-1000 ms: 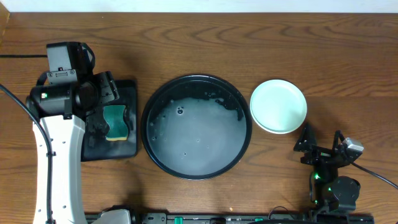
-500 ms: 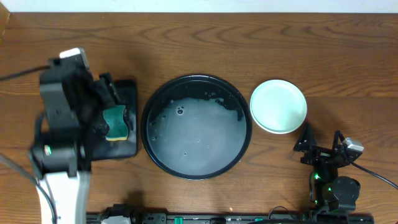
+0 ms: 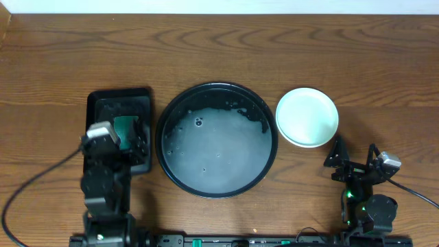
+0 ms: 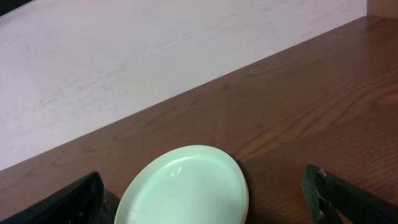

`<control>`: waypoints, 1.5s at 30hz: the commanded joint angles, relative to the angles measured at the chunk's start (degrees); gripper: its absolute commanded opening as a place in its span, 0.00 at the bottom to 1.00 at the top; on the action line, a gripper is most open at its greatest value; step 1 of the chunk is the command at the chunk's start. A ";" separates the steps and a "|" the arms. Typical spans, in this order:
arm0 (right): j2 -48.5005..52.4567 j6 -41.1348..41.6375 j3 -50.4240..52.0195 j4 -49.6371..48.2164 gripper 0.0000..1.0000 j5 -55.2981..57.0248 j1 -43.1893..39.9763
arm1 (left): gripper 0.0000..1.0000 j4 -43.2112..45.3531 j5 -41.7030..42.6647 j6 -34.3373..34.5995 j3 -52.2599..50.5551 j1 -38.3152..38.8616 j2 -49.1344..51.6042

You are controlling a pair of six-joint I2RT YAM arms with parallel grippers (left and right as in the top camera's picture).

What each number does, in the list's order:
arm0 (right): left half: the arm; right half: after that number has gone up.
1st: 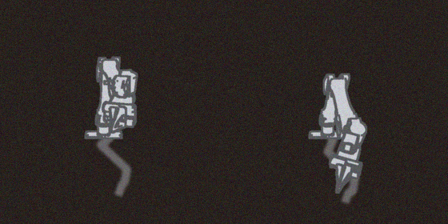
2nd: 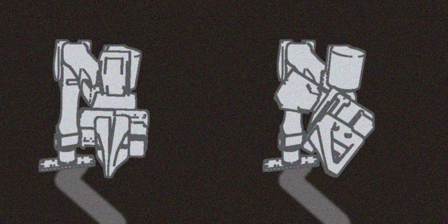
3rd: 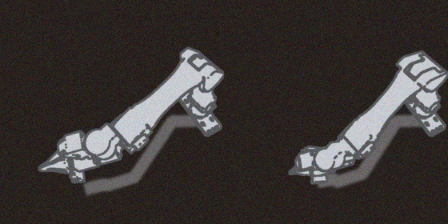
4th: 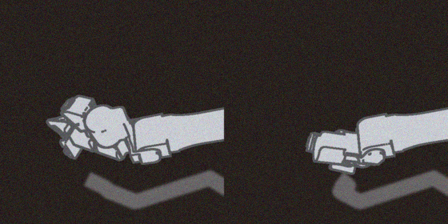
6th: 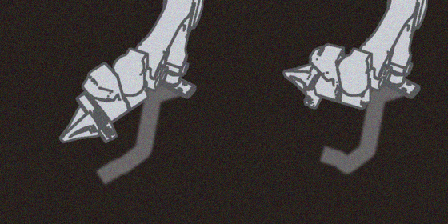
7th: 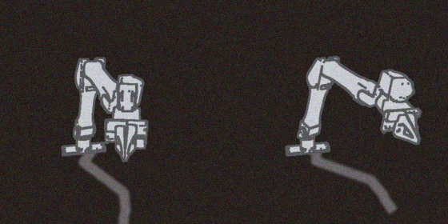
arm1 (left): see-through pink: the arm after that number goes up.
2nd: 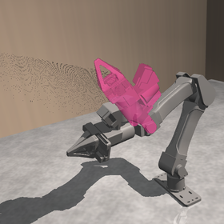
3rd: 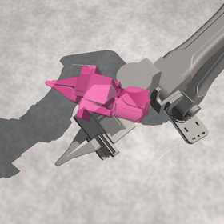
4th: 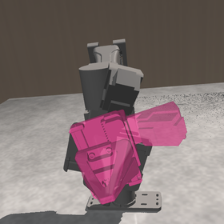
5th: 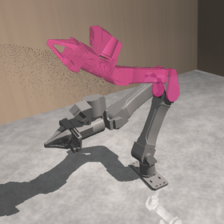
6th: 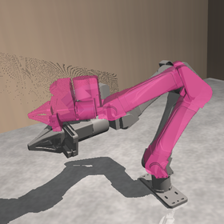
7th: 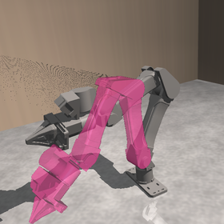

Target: Clean dirty plates on tray and stack at the side

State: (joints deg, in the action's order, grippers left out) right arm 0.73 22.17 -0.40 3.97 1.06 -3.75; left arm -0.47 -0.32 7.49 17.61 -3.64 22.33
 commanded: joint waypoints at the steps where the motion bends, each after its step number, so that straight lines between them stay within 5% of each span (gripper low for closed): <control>1: -0.35 0.50 0.09 0.20 0.99 -0.04 -0.28 | 0.74 3.63 -0.11 -0.46 -6.82 0.15 -5.92; 9: -0.35 0.50 0.09 0.20 0.99 -0.04 -0.28 | 0.74 5.55 -0.09 -6.10 -17.51 0.15 -16.57; 19: -0.35 0.50 0.09 0.20 0.99 -0.04 -0.28 | 0.74 -3.74 -0.28 -9.40 -17.38 0.20 -22.18; 45: -0.35 0.50 0.09 0.20 0.99 -0.04 -0.28 | 0.73 -3.72 -0.31 -9.40 -17.38 0.20 -21.99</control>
State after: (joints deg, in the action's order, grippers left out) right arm 0.71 22.17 -0.40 3.99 1.04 -3.75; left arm -1.23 0.12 -1.34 0.80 -3.64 0.62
